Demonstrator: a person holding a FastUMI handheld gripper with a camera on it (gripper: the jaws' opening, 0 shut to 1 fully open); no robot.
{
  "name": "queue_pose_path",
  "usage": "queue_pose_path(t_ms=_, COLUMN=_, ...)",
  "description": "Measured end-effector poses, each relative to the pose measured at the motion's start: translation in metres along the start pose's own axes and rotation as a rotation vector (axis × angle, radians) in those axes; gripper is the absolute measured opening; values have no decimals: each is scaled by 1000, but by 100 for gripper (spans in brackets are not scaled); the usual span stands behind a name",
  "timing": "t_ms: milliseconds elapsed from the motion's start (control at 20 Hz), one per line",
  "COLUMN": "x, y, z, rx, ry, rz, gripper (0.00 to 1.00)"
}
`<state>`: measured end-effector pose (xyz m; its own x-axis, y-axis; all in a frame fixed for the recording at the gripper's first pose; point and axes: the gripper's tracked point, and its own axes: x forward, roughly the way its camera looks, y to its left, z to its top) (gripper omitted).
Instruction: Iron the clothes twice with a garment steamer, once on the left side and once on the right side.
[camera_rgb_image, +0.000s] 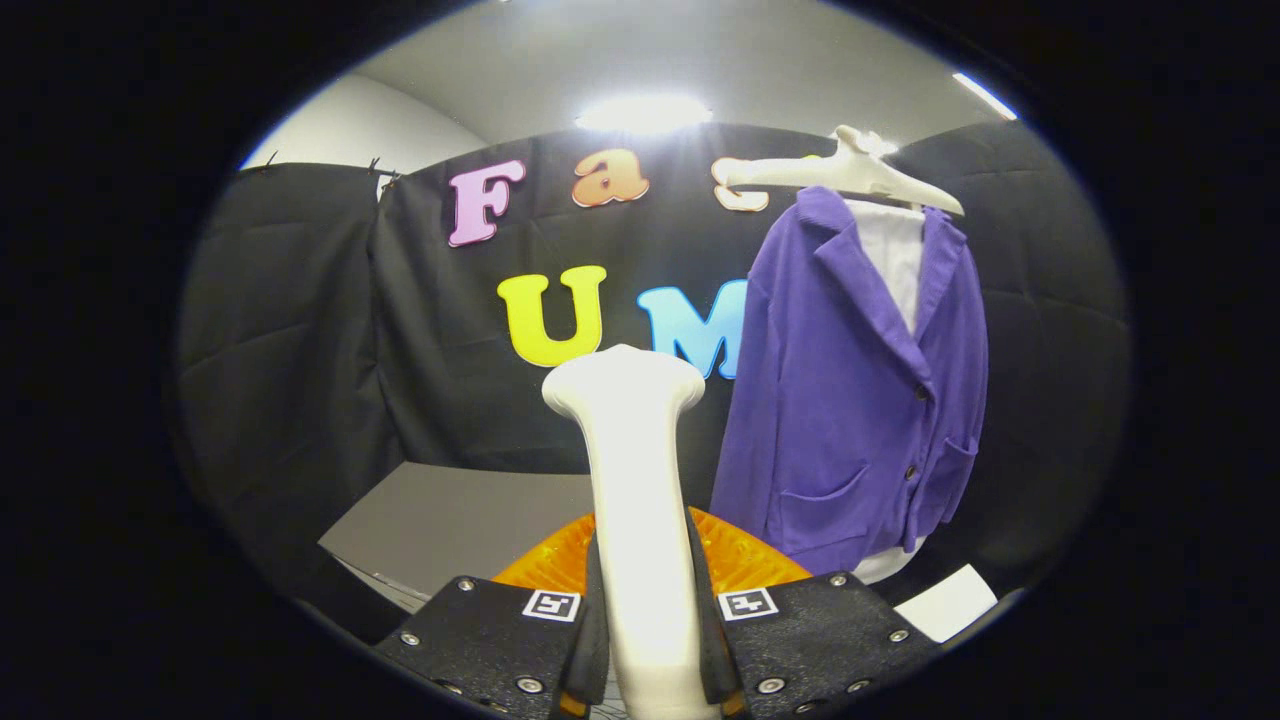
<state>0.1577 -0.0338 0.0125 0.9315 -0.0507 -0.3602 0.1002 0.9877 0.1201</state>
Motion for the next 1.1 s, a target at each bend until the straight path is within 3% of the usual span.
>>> queue_pose_path(t_ms=700, x=-2, y=-132, z=69, rx=76, ry=-96, rz=-253, gripper=35)
queue_pose_path(t_ms=1100, x=33, y=-164, z=85, rx=63, ry=-130, rz=-348, gripper=35)
